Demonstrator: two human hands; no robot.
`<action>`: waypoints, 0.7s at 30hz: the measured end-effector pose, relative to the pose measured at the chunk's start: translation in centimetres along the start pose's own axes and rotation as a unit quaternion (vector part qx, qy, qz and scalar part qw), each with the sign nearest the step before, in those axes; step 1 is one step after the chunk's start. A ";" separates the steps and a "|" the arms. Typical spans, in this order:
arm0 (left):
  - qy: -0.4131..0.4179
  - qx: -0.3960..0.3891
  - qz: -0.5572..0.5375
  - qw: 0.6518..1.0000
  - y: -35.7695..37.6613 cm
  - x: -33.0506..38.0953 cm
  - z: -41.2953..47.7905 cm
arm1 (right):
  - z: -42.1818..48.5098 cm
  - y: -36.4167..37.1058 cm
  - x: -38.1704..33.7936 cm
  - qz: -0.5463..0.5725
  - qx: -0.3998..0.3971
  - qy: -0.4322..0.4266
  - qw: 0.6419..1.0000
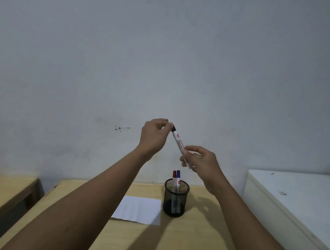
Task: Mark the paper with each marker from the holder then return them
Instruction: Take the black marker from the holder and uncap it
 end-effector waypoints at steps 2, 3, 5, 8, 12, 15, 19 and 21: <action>-0.019 0.001 -0.042 0.999 -2.1 0.9 -0.8 | -0.8 -0.4 -1.1 0.126 0.029 0.027 0.991; -0.022 -0.016 -0.051 0.998 -2.9 1.2 -1.3 | -1.0 -0.4 -1.5 0.196 0.041 0.044 0.979; -0.003 -0.062 -0.025 0.998 -4.1 1.7 -2.5 | -1.6 0.0 -2.5 0.309 0.048 0.059 0.948; 0.068 -0.087 0.098 0.989 -5.7 2.7 -4.3 | -2.4 1.9 -4.0 0.291 0.012 0.048 0.955; 0.148 -0.081 0.215 0.962 -7.6 3.5 -6.7 | -4.2 5.2 -5.4 0.155 -0.049 0.027 0.986; 0.201 -0.060 0.369 0.906 -9.0 4.0 -8.2 | -5.0 7.0 -5.8 0.122 -0.053 0.017 0.991; 0.287 -0.043 0.537 0.792 -9.4 4.6 -10.0 | -5.4 9.1 -5.7 0.117 -0.056 0.001 0.992; 0.295 -0.047 0.579 0.759 -9.7 4.0 -10.3 | -5.3 9.9 -5.6 0.114 -0.059 -0.005 0.992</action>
Point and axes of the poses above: each hand's wrist, its own z-axis towards the middle knuckle, its own y-axis out of the palm, x = y × z, the point moved 8 cm from there along z, towards the middle knuckle, and after that the axes turned 1 degree about y, right-handed, at the moved point
